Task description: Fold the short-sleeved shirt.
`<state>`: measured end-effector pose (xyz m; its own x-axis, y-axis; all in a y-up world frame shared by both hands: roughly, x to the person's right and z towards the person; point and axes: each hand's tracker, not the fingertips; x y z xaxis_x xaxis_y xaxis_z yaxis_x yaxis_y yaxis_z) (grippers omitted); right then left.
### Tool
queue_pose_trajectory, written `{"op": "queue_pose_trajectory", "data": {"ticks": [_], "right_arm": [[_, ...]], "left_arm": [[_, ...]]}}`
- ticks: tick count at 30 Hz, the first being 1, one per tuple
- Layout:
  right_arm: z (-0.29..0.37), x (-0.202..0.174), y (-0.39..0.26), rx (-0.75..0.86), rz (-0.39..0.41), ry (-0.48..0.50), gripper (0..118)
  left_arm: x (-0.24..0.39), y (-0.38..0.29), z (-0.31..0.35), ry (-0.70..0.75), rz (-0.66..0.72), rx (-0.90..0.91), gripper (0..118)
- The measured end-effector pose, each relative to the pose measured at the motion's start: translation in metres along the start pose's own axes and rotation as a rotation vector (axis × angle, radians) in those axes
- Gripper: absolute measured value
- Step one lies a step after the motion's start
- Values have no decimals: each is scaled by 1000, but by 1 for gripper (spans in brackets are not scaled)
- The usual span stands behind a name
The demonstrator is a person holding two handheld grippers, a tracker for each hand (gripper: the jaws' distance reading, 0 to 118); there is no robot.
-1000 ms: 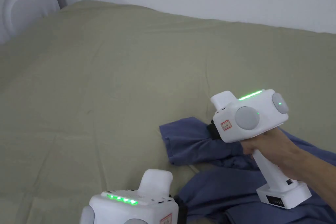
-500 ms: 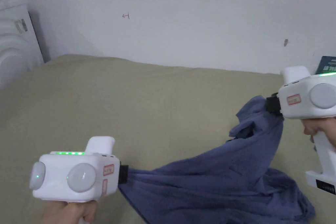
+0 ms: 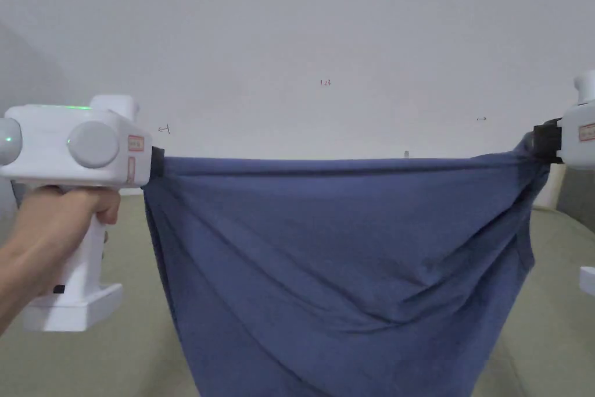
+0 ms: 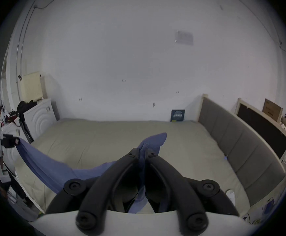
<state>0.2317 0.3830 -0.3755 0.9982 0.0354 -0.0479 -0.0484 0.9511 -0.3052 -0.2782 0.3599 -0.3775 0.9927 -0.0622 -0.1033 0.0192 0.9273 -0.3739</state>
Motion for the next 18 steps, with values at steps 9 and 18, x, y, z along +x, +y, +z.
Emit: {"op": "queue_pose_trajectory", "data": {"ticks": [9, 18], "right_arm": [[32, -5, 39, 74, -1, -21, 7], [5, -15, 66, 87, 29, -36, 7]], "left_arm": [[1, 51, 28, 35, 6, 69, 1], [-5, 71, 0, 61, 30, 62, 1]]}}
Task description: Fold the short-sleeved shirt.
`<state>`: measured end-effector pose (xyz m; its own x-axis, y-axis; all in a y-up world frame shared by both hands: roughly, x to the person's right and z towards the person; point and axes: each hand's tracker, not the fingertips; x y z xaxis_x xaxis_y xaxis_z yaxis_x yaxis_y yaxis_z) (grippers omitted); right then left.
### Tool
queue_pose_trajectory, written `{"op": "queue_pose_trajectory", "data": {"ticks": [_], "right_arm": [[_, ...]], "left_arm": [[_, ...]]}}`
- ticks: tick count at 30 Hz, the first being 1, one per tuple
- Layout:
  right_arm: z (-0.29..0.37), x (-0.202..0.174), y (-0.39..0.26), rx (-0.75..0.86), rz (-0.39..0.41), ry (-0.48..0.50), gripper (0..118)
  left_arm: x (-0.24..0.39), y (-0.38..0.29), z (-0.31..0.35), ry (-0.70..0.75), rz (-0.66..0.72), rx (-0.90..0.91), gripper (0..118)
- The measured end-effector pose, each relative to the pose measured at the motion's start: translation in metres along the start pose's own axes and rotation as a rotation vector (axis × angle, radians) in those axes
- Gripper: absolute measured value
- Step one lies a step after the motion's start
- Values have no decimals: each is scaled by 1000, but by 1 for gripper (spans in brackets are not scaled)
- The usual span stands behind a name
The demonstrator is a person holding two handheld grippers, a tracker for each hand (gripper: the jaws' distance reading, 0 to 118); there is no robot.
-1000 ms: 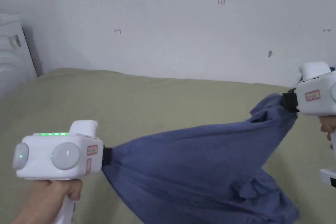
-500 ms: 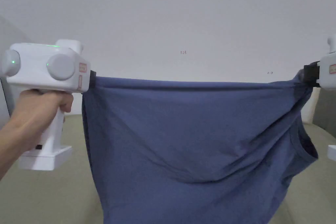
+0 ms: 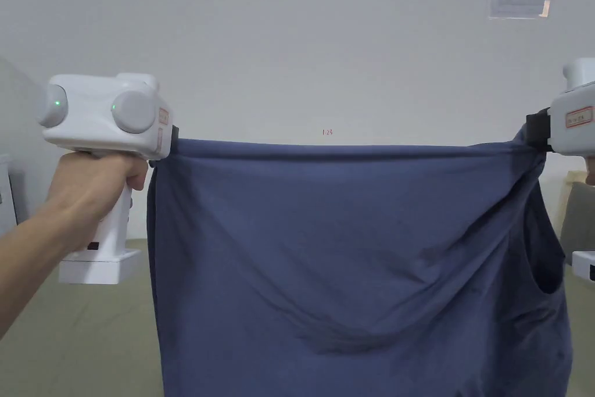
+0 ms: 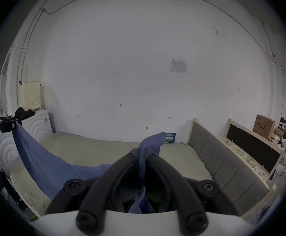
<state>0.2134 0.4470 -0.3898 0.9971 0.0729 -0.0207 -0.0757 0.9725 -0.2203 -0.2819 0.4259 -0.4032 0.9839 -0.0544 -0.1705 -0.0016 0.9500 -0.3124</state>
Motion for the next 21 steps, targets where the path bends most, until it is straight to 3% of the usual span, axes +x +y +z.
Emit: {"op": "queue_pose_trajectory", "data": {"ticks": [21], "right_arm": [[-175, -11, 55, 16, 25, -72, 7]], "left_arm": [[36, 77, -157, 85, 5, 24, 1]]}}
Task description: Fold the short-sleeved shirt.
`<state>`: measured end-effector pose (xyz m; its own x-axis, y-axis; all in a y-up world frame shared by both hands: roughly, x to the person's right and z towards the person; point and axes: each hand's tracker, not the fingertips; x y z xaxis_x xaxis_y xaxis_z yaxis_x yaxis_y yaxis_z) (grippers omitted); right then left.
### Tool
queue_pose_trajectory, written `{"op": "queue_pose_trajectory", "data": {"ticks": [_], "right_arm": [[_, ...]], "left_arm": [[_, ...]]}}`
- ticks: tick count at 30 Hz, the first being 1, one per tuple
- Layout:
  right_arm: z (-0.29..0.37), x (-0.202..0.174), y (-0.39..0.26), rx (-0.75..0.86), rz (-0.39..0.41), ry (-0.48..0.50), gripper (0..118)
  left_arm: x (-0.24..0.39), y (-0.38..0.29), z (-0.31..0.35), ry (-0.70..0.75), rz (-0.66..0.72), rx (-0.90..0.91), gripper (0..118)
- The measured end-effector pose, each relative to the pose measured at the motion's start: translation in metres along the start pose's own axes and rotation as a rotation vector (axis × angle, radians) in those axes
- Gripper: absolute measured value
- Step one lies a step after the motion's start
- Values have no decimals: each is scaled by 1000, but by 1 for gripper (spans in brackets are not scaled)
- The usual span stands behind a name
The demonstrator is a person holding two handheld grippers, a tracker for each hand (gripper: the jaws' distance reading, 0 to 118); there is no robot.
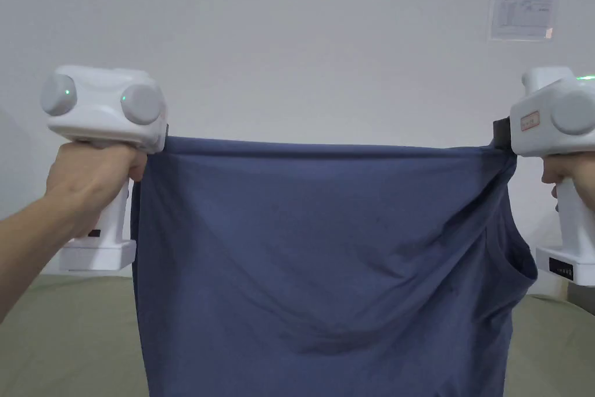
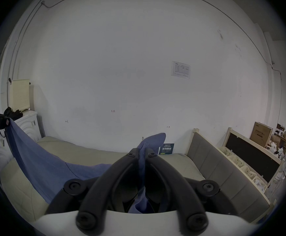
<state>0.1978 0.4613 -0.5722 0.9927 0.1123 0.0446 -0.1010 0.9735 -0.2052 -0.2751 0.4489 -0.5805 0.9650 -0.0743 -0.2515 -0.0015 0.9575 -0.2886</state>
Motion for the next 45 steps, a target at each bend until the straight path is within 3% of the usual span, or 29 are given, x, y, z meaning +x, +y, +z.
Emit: {"op": "queue_pose_trajectory", "data": {"ticks": [15, 25, 30, 32, 38, 45], "right_arm": [[-129, -18, -39, -83, 65, -30, 7], [-165, -21, -136, -202, 57, -4, 7], [-134, -16, -213, -270, 52, 49, 7], [-109, -14, -247, -306, 8, 72, 7], [-23, -12, -333, -413, 11, 103, 7], [88, -5, -425, -506, -101, 119, 7]], "left_arm": [[43, -27, -119, 55, -40, -39, 1], [61, -129, -167, -1, -67, -194, 1], [51, -208, -153, -48, -88, -304, 1], [43, -240, -133, -67, -77, -324, 1], [19, -323, -55, -119, -111, -428, 1], [-20, -408, 34, -119, -82, -540, 1]]}}
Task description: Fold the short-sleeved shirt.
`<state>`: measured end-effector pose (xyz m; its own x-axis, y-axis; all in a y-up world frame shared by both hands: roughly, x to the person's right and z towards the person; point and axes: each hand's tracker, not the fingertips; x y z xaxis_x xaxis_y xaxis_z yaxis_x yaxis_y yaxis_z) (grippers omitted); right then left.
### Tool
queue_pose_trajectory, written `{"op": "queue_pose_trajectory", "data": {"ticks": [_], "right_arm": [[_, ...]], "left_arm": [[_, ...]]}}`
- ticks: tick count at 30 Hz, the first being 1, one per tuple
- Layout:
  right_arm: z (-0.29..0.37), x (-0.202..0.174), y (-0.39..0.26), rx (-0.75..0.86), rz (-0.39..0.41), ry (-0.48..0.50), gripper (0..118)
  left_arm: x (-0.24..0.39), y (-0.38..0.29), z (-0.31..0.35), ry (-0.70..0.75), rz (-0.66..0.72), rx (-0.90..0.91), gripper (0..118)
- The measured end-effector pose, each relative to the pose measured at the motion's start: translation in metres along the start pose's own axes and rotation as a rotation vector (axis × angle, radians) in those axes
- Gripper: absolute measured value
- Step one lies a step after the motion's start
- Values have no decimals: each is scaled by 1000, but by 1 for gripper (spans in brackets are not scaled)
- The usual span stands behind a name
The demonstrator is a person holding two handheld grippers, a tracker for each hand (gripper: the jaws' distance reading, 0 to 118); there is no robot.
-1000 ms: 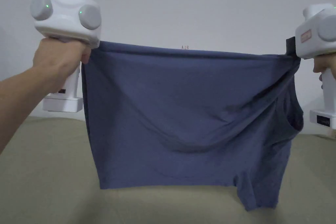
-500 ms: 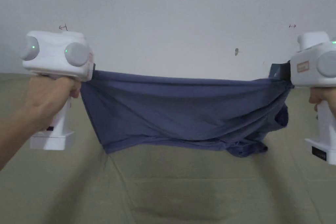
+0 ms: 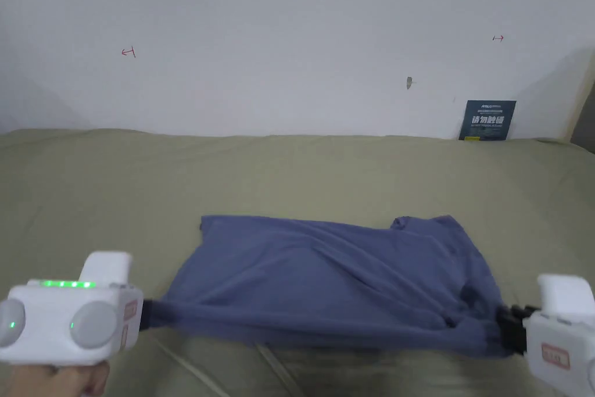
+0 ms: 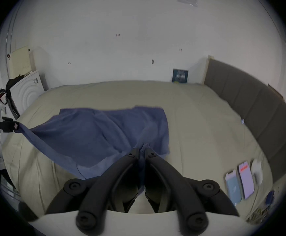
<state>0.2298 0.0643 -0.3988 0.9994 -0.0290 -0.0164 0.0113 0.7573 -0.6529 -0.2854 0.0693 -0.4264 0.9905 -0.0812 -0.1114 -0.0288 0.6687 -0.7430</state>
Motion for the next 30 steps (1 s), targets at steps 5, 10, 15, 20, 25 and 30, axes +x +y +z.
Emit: {"op": "queue_pose_trajectory", "data": {"ticks": [5, 10, 15, 20, 25, 30], "right_arm": [[36, -3, -73, -55, -16, 22, 7], [61, -5, -122, -95, -29, 25, 7], [70, -1, -152, -156, -55, 22, 7], [73, 3, -164, -162, -89, 18, 7], [67, 1, -159, -182, -78, 3, 45], [76, 9, -158, -178, -86, -32, 118]], "left_arm": [[-13, -63, 32, -22, 49, -57, 1], [-20, -113, 63, -29, 39, -76, 1], [-27, -151, 70, -29, 42, -127, 1], [-31, -166, 69, -50, 62, -162, 1], [-30, -166, 66, -66, 76, -174, 8], [-35, -164, 65, -64, 79, -172, 117]]}}
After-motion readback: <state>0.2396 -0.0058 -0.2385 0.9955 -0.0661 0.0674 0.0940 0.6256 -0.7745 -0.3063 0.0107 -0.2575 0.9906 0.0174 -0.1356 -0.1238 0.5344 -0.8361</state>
